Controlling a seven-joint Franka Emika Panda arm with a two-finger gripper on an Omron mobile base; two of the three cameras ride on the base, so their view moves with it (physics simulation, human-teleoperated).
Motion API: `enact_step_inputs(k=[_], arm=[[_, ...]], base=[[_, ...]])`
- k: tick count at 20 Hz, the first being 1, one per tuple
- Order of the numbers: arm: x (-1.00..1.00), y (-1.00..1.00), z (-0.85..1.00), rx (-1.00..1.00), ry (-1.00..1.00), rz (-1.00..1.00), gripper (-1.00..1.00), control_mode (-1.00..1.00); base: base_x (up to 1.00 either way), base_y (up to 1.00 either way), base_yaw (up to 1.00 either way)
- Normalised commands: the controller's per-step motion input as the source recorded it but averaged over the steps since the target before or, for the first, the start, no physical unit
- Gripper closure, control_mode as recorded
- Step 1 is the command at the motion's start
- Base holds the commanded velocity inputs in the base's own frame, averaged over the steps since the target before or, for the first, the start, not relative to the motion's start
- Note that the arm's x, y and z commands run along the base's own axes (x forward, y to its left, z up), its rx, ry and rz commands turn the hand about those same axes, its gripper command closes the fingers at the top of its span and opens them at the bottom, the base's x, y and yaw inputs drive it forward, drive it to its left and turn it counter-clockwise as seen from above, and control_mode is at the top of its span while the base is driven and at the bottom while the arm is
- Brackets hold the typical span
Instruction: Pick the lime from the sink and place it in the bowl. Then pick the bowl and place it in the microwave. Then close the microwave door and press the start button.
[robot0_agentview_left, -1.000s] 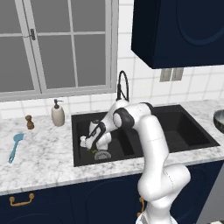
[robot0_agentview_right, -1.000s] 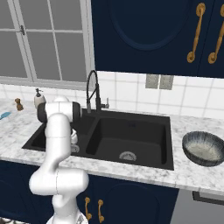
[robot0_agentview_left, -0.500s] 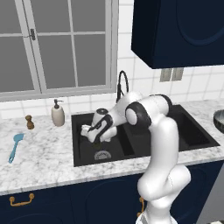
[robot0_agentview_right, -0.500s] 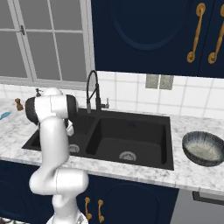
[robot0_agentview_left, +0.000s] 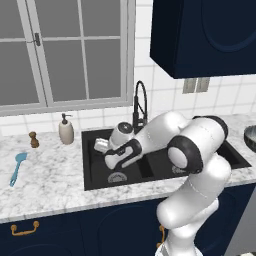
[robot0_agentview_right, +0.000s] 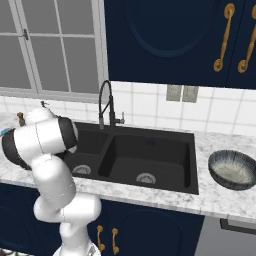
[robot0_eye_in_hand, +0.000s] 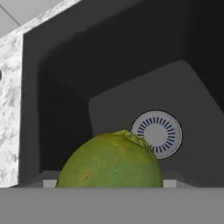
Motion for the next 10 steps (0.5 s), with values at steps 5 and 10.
enact_step_inputs(k=[5,10], arm=[[-0.5,-0.05,1.0,0.0,-0.12,-0.02,1.0,-1.0],[-0.66,-0.41,0.97,0.0,-0.08,-0.08,1.0,-1.0]], base=[[0.0,0.0,0.0],[0.0,0.0,0.0]])
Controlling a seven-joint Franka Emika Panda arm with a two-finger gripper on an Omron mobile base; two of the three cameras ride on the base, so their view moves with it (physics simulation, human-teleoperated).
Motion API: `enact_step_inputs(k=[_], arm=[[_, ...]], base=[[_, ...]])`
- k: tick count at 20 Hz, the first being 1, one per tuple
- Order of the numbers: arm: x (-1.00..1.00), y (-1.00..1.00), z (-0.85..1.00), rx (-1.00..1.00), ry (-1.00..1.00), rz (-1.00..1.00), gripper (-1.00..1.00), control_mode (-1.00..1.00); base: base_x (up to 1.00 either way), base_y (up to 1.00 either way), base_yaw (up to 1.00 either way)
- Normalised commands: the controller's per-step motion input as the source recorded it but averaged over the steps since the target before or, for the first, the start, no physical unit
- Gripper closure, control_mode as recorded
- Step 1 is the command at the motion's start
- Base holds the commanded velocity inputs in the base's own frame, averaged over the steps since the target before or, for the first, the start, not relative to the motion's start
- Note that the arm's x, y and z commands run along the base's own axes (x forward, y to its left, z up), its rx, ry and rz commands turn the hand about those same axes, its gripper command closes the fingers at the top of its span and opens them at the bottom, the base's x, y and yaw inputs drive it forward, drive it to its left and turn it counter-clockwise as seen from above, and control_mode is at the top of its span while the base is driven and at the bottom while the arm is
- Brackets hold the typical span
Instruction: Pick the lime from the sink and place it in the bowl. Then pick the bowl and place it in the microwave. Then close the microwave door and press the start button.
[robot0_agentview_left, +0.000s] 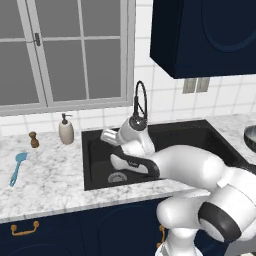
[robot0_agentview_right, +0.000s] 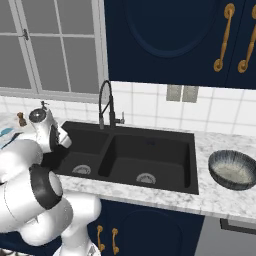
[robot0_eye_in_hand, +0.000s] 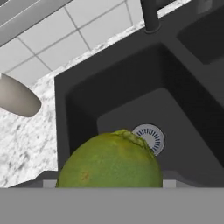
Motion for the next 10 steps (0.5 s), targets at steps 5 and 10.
enact_step_inputs(k=[5,10], arm=[[-0.71,-0.93,0.74,-0.01,-0.01,-0.06,1.0,-1.0],[-0.7,-1.0,0.68,-0.03,0.0,-0.01,1.0,-1.0]], base=[[0.0,0.0,0.0],[0.0,0.0,0.0]])
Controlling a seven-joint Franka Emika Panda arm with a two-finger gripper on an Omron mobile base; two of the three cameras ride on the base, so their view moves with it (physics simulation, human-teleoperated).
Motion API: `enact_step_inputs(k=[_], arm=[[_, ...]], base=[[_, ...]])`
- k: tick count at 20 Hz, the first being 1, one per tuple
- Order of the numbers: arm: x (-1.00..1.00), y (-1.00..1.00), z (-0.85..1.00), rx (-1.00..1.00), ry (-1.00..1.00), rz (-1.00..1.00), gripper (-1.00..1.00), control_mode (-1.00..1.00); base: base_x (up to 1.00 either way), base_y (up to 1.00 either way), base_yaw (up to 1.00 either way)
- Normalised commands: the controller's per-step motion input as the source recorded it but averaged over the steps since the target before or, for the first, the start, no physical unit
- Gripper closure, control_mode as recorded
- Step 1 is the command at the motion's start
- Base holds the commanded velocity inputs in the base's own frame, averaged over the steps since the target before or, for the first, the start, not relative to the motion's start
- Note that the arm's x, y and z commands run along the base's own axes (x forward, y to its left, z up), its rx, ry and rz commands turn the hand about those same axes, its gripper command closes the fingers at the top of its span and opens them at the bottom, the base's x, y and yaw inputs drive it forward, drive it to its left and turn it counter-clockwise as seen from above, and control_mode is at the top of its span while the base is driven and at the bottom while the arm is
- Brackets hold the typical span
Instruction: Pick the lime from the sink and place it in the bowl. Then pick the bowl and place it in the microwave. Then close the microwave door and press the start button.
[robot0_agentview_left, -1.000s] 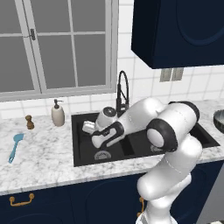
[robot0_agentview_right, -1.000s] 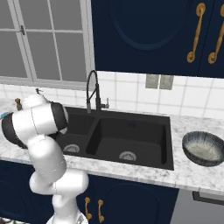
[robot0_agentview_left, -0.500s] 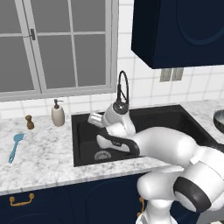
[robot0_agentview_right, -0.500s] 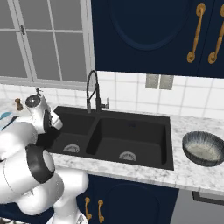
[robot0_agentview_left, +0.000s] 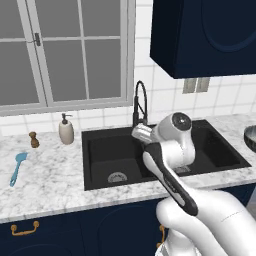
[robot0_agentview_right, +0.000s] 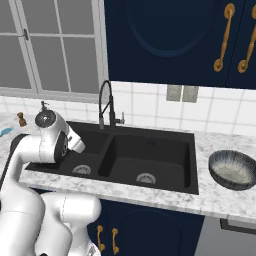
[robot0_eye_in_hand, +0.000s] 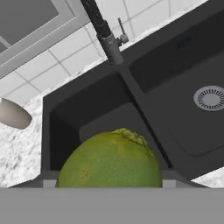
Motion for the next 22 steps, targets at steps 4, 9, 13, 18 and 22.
enact_step_inputs(k=[4,9,13,18,22], arm=[[-0.58,-1.0,0.56,-0.05,0.0,0.0,1.0,-1.0],[-0.61,-1.0,0.54,-0.15,0.06,-0.01,1.0,-1.0],[-0.36,-0.94,0.34,-0.2,0.24,-0.07,1.0,-1.0],[-0.15,-1.0,0.13,-0.06,0.12,-0.04,1.0,-1.0],[-0.02,-1.0,-0.02,0.01,-0.01,-0.09,1.0,-1.0]], base=[[0.0,0.0,0.0],[0.0,0.0,0.0],[0.0,0.0,0.0],[0.0,0.0,0.0],[0.0,0.0,0.0]])
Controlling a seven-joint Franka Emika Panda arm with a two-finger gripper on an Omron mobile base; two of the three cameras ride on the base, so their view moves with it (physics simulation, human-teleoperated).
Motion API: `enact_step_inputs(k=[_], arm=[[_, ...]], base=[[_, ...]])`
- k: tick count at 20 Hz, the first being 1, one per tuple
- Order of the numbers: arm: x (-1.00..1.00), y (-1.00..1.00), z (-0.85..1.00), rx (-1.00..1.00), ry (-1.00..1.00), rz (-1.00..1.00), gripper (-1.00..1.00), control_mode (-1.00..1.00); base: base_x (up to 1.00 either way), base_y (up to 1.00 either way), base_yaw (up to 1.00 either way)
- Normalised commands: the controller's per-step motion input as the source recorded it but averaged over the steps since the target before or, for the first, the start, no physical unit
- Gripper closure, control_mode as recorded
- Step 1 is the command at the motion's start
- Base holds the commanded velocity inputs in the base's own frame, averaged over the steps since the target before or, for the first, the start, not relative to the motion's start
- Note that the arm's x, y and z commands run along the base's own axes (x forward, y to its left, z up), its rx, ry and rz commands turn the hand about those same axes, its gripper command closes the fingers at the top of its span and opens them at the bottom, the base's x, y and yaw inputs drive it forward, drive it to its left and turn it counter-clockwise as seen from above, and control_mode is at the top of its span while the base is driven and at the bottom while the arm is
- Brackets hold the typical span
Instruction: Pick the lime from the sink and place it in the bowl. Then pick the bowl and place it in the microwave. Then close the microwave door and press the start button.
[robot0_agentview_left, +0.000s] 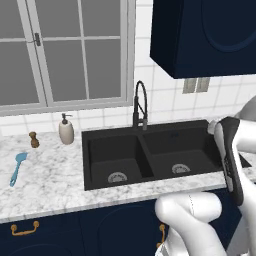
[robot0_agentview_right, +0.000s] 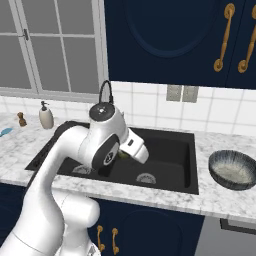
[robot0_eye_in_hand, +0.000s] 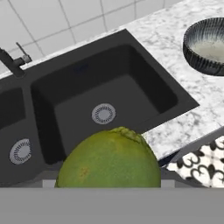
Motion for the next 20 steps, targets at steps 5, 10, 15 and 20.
enact_step_inputs(k=[5,10,15,20], arm=[[0.19,-0.98,-0.02,0.0,0.03,-0.15,1.0,-1.0],[0.08,-0.69,-0.11,-0.09,0.0,-0.25,1.0,-1.0],[0.07,-0.73,-0.03,-0.08,0.01,-0.27,1.0,-1.0],[0.3,-0.88,0.0,0.06,0.0,-0.07,1.0,-1.0]], base=[[0.0,0.0,0.0],[0.0,0.0,0.0],[0.0,0.0,0.0],[0.0,0.0,0.0]])
